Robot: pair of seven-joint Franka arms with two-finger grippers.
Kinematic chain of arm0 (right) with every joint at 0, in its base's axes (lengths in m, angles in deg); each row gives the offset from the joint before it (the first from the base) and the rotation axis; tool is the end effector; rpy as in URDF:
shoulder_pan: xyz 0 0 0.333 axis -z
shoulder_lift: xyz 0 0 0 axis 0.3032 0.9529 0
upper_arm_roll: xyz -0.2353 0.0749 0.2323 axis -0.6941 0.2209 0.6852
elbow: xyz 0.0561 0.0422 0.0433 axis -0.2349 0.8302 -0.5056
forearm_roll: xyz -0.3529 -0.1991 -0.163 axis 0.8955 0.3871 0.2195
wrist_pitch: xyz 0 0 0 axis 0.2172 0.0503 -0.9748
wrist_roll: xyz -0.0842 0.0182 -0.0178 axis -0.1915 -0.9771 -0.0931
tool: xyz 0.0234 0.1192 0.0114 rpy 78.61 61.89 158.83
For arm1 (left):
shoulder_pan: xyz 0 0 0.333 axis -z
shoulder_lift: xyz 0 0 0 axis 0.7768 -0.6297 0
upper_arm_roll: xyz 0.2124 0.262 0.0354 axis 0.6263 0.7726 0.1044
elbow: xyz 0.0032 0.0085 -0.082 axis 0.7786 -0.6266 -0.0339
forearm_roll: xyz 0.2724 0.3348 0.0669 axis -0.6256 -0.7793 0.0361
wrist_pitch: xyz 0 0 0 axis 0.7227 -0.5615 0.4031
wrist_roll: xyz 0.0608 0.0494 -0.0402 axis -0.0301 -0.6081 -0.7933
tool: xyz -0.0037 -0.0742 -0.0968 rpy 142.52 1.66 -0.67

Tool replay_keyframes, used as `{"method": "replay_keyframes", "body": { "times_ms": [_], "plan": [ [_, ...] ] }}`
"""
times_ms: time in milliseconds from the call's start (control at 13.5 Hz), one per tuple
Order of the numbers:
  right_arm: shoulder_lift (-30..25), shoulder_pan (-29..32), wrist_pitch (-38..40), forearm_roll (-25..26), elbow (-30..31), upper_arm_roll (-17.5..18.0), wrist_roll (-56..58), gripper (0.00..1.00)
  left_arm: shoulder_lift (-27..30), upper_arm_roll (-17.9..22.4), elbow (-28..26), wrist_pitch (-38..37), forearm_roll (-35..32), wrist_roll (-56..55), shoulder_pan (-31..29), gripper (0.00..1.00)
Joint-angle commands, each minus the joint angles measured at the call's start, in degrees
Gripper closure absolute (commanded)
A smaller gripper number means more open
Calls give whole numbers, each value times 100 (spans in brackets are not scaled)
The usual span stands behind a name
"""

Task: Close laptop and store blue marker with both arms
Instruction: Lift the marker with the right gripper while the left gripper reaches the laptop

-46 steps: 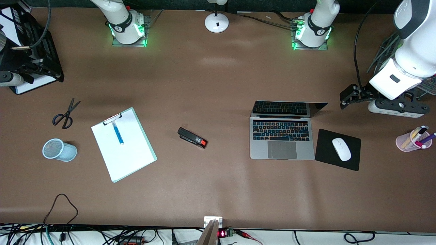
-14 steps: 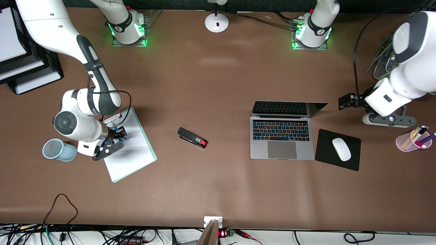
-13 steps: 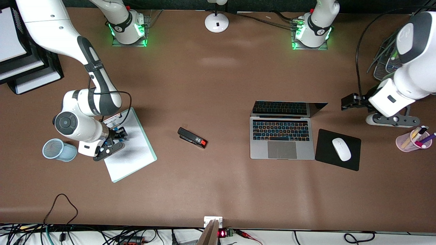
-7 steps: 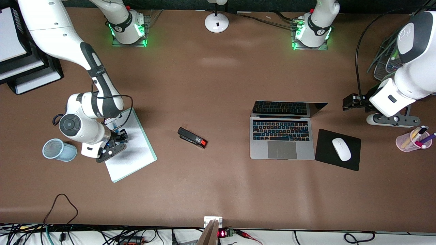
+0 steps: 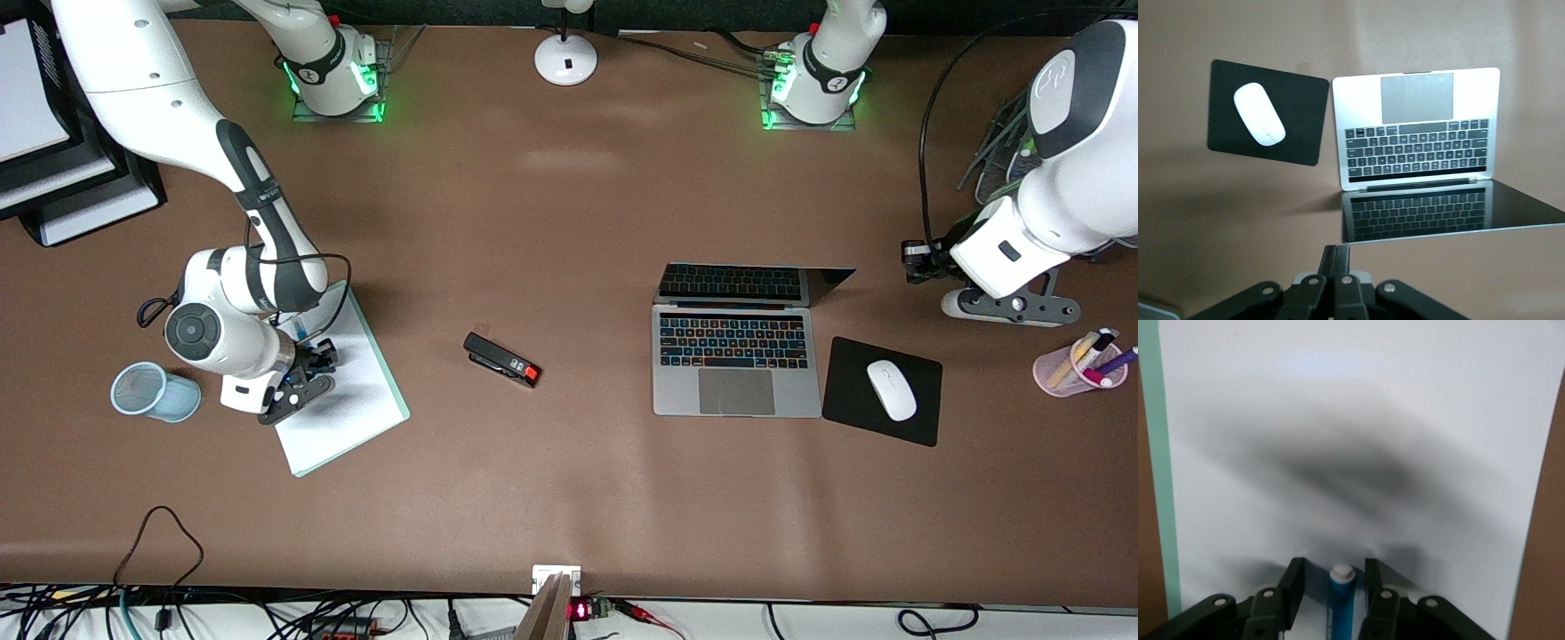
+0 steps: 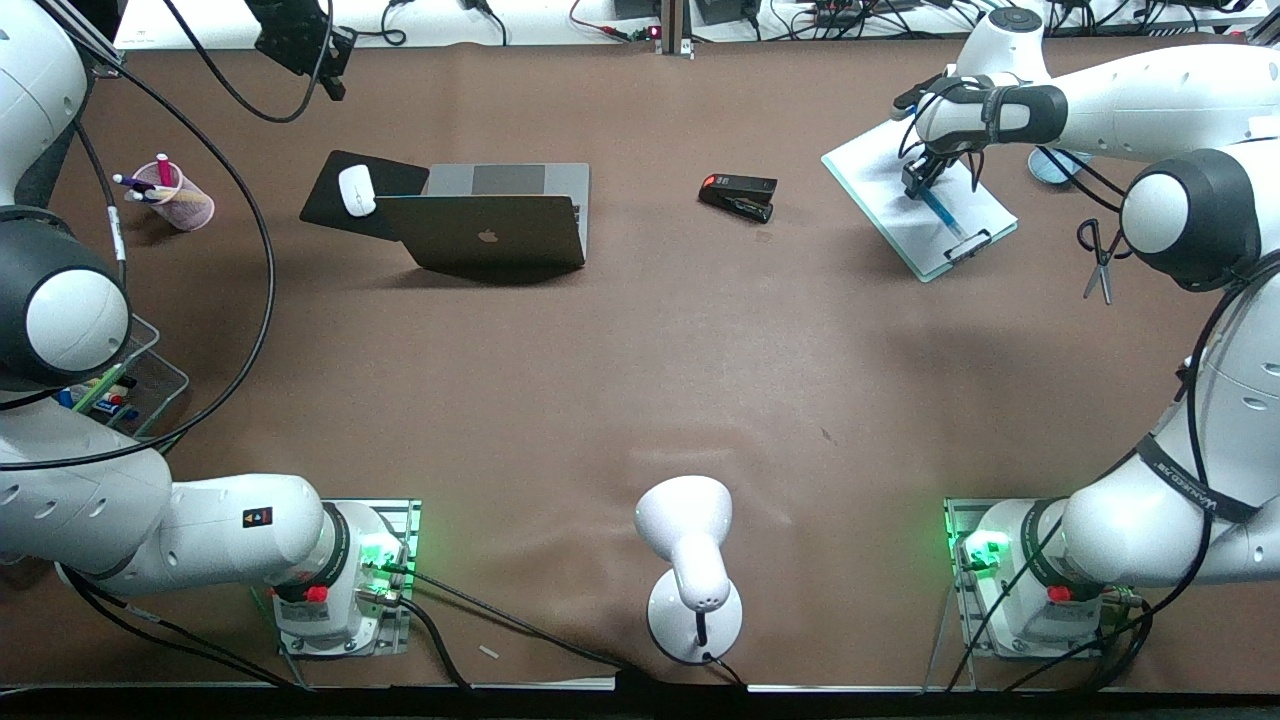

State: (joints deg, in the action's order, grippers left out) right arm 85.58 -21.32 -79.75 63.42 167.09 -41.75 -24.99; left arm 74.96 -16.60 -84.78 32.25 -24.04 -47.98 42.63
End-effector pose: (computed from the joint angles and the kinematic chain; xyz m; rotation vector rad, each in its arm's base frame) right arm 0.6991 0.0693 0.1512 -3.0057 -0.8837 0.0973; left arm 0.6392 -0.0646 0.5183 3.0737 -0.1040 -0.1956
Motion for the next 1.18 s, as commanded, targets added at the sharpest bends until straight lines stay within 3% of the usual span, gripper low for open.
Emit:
{"method": "replay_keyframes", "body": {
  "times_ms": [0, 74, 222, 739, 886, 1108],
  "plan": [
    [28, 51, -54, 38, 16, 25, 82, 75, -35, -30, 135, -170, 139, -82, -1, 100],
    [20, 51, -37, 38, -10, 16, 82, 86, -52, -125, 117, -144, 139, -152, 8, 100],
    [-24, 59, -28, 29, -46, 16, 12, 100, -26, -205, 108, -162, 139, -284, -1, 100],
    [-577, 314, 410, -32, -379, -1, 405, 100, 149, -565, -119, -582, 437, -873, -1, 100],
    [-761, 472, 543, -137, -520, 25, 923, 100, 447, -767, -592, -505, 595, -1049, -45, 100],
    [-886, 656, 1042, -925, -993, 25, 2064, 100, 1088, -794, -1751, 205, 832, -1050, -19, 100]
  ]
}}
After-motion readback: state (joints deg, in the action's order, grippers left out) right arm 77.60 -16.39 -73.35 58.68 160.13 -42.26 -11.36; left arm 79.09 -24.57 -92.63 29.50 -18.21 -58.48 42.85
